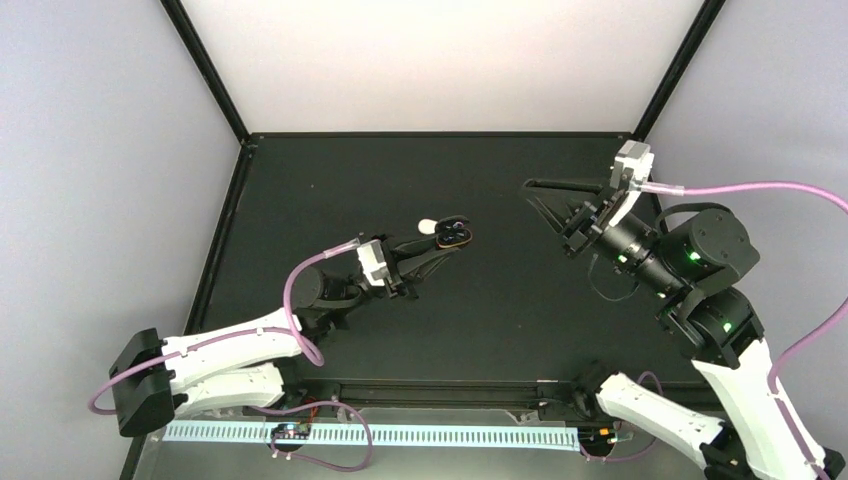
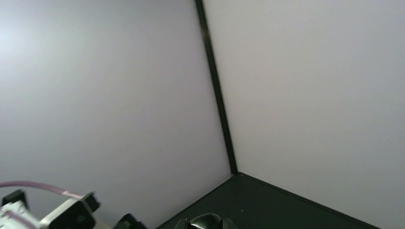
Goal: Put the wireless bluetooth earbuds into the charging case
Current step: Place the earbud in the charging case.
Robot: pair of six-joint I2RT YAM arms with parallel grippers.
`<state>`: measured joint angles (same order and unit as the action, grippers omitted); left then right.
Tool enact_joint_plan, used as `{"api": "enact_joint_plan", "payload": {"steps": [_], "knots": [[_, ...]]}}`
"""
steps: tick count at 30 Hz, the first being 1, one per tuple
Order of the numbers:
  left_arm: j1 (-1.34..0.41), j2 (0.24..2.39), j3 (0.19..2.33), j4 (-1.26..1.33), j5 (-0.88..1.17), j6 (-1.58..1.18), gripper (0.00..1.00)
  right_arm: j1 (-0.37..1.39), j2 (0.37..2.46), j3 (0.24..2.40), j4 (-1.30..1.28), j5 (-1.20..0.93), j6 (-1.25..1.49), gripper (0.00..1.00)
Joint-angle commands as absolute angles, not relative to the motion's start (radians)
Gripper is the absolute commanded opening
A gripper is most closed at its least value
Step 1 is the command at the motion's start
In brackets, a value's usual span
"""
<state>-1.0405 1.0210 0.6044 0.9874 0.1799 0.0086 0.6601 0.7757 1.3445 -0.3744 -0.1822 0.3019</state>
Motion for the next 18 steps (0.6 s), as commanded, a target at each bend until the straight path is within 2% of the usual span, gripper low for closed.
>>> {"api": "enact_joint_plan", "payload": {"steps": [1,8,13,18], "knots": [[-1.03,1.019,0.625,1.09,0.179,0.021,0.01,0.768,0.822,1.417,-0.441,-0.21,0.241,0.13],[-1.029,0.954,0.553,1.079,0.181,0.002,0.02,0.999,0.906,1.507,-0.492,-0.076,0.145,0.13],[-1.029,0.873,0.488,1.056,0.158,-0.008,0.02,1.229,1.0,1.574,-0.527,0.109,0.036,0.12],[-1.029,0.804,0.445,1.019,0.144,-0.024,0.02,1.32,1.083,1.595,-0.536,0.16,0.012,0.11]]}}
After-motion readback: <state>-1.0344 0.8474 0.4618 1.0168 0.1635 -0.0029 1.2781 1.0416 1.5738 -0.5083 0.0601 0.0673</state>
